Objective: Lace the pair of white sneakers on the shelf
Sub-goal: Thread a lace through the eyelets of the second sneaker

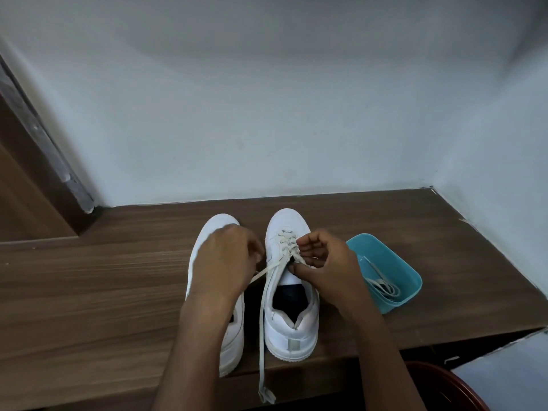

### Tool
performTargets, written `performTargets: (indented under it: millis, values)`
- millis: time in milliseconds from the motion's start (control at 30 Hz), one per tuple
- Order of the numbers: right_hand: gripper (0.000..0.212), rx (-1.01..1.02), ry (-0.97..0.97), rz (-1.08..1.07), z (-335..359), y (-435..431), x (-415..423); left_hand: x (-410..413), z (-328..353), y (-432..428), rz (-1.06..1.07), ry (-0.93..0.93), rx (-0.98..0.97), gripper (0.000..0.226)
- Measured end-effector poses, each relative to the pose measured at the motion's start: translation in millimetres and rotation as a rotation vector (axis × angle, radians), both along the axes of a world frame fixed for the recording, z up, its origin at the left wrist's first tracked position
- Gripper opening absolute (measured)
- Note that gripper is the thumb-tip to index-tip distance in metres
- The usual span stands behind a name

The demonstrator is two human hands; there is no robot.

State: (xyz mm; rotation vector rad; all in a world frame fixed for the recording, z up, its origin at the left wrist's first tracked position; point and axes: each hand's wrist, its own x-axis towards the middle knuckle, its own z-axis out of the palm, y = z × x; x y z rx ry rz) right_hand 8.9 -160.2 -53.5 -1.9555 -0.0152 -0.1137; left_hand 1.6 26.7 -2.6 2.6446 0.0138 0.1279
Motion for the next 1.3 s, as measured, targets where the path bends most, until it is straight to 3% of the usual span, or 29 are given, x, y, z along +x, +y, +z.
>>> performTargets:
  millis: [200,433,600,700,800,967,1100,1300]
  values:
    - [0.028,0.043,0.025,-0.034,-3.1,-1.1,1.3,7.8,-23.1,-12.2,-0.041,0.102,-0.285,0.007]
    - [0.019,-0.009,0.005,-0.116,-3.7,1.6,-1.2,8.5,-25.4,-17.4,-0.026,0.127,-0.169,0.023]
    - [0.024,-0.05,-0.061,-0.105,-6.3,5.2,-1.1,9.9,-24.9,-20.9,-0.057,0.221,-0.204,0.032]
    - [0.033,-0.213,-0.119,-0.08,-6.6,9.1,-2.1,10.7,-17.8,-14.5,-0.019,0.253,-0.435,0.026]
    - [0.025,-0.391,-0.198,-0.075,-6.2,14.5,-3.5,10.0,-16.0,-7.2,-0.025,0.272,-0.661,0.034]
    - [0.016,-0.502,-0.206,-0.095,-6.4,21.5,-3.5,10.5,-12.2,-0.2,-0.019,0.239,-0.95,0.01]
    - [0.01,-0.458,-0.181,-0.15,-6.1,25.1,-9.3,7.6,2.6,16.6,-0.017,0.138,-1.225,0.009]
    - [0.012,-0.247,-0.054,-0.173,3.6,20.4,-17.4,-14.1,46.3,23.2,-0.118,0.073,-1.438,0.023]
